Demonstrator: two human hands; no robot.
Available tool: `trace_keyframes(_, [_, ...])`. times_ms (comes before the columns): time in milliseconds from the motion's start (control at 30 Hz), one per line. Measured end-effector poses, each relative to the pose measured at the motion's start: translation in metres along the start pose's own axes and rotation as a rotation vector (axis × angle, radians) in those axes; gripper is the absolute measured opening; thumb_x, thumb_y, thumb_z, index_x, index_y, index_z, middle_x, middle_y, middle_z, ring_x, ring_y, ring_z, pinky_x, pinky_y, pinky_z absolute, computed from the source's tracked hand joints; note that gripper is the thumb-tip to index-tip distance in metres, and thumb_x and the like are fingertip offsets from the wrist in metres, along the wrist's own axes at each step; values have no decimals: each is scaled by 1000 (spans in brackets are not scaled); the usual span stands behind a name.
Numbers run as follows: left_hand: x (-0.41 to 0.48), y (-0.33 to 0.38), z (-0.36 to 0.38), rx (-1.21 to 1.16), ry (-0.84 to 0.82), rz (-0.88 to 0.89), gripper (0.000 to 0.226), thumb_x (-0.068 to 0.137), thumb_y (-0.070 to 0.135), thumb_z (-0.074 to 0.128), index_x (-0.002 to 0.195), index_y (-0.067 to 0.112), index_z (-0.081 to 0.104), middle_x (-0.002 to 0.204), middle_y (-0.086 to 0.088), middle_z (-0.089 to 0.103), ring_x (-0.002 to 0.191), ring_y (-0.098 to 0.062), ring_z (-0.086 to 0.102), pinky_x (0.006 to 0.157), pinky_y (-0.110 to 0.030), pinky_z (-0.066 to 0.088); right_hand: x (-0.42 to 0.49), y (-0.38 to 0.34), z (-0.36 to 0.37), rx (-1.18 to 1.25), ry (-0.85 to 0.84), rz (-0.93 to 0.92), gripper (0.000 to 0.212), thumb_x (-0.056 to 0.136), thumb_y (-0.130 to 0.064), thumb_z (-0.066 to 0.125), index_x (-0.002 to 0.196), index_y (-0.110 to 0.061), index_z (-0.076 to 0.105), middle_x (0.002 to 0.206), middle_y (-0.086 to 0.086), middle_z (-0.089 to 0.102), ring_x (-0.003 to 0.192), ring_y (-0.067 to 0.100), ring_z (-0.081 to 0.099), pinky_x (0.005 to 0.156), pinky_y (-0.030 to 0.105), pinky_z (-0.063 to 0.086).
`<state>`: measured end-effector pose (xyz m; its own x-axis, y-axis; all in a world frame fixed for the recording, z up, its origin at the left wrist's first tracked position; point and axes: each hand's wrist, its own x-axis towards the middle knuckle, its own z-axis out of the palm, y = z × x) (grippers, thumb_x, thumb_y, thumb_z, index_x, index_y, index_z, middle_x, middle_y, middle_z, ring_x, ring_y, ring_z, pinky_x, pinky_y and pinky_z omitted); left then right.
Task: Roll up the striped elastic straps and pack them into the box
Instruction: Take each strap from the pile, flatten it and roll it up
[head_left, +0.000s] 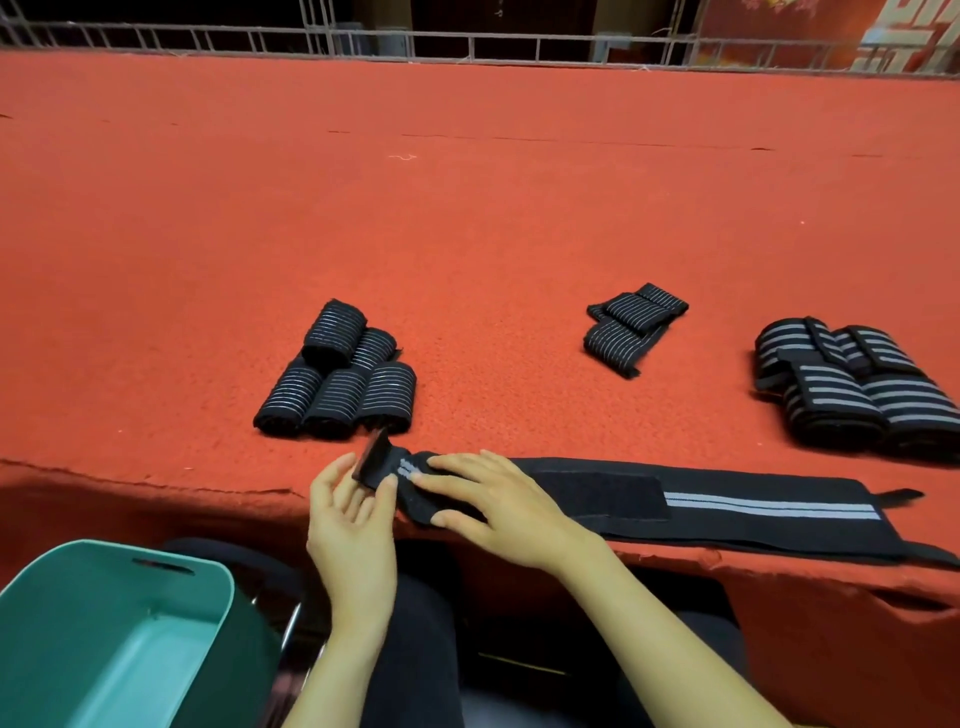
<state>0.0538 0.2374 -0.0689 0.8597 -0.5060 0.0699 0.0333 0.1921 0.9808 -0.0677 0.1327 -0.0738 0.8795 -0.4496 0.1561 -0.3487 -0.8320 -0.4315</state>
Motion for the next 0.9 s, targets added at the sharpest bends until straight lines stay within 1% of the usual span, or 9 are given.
trace_keyframes(167, [-8, -5, 10, 160, -84, 110, 38, 87, -2, 61, 117, 21, 59, 114, 10, 67, 113, -3, 59, 101, -23, 43, -1, -3, -3, 1, -40, 28, 47, 99, -42, 44, 144, -37, 36, 153, -7, 33, 142, 9, 23, 118, 31, 1])
trace_keyframes(267, [-6, -7, 7, 370, -132, 245, 41, 89, -2, 56, 123, 21, 58, 119, 12, 64, 113, 2, 57, 98, -15, 41, -3, -2, -11, 33, -89, 52, 47, 98, -42, 46, 144, -33, 39, 154, -8, 31, 143, 7, 20, 119, 30, 3])
trace_keyframes(333, [-5, -7, 6, 463, -154, 337, 38, 88, 4, 61, 123, 19, 58, 117, 11, 64, 108, 3, 58, 93, -14, 43, -6, 2, -19, 31, -101, 77, 45, 97, -42, 49, 141, -30, 46, 152, -8, 34, 141, 8, 24, 116, 27, 10])
trace_keyframes(400, [-6, -3, 7, 440, -149, 339, 31, 88, 16, 63, 119, 19, 61, 111, 15, 65, 102, 4, 59, 85, -7, 42, -13, 7, -26, 25, -84, 118, 43, 96, -42, 50, 137, -27, 51, 149, -9, 38, 138, 7, 28, 113, 25, 16])
trace_keyframes(467, [-6, -1, 10, 366, -123, 302, 23, 92, 23, 57, 114, 21, 64, 107, 17, 66, 100, 5, 60, 84, -3, 40, -21, 11, -32, 35, -64, 170, 43, 96, -42, 50, 136, -28, 51, 148, -11, 39, 136, 6, 30, 113, 25, 20])
trace_keyframes(567, [-7, -1, 16, 233, -99, 207, 19, 91, 13, 59, 109, 20, 65, 104, 13, 68, 101, 4, 61, 90, -11, 44, -31, 14, -37, 55, -56, 217, 44, 96, -43, 50, 139, -30, 48, 149, -14, 36, 137, 5, 28, 110, 22, 18])
trace_keyframes(733, [-9, -1, 22, 170, -138, 138, 39, 85, -4, 63, 114, 21, 58, 115, 8, 65, 111, 0, 58, 97, -14, 42, -39, 18, -42, 51, -58, 251, 44, 96, -43, 49, 139, -31, 47, 150, -15, 35, 138, 5, 26, 110, 23, 19])
trace_keyframes(800, [-10, -2, 21, 204, -136, 167, 39, 85, -5, 62, 113, 21, 59, 114, 9, 65, 110, -2, 59, 96, -14, 42, -42, 22, -43, 49, -58, 272, 44, 96, -44, 49, 139, -31, 47, 149, -15, 34, 138, 5, 27, 110, 24, 20])
trace_keyframes(900, [-7, -6, 21, 430, -168, 324, 36, 84, -4, 61, 114, 17, 62, 115, 5, 66, 111, -11, 59, 99, -24, 42, -48, 27, -43, 48, -46, 296, 44, 96, -46, 48, 138, -33, 47, 149, -17, 34, 138, 4, 26, 109, 24, 21])
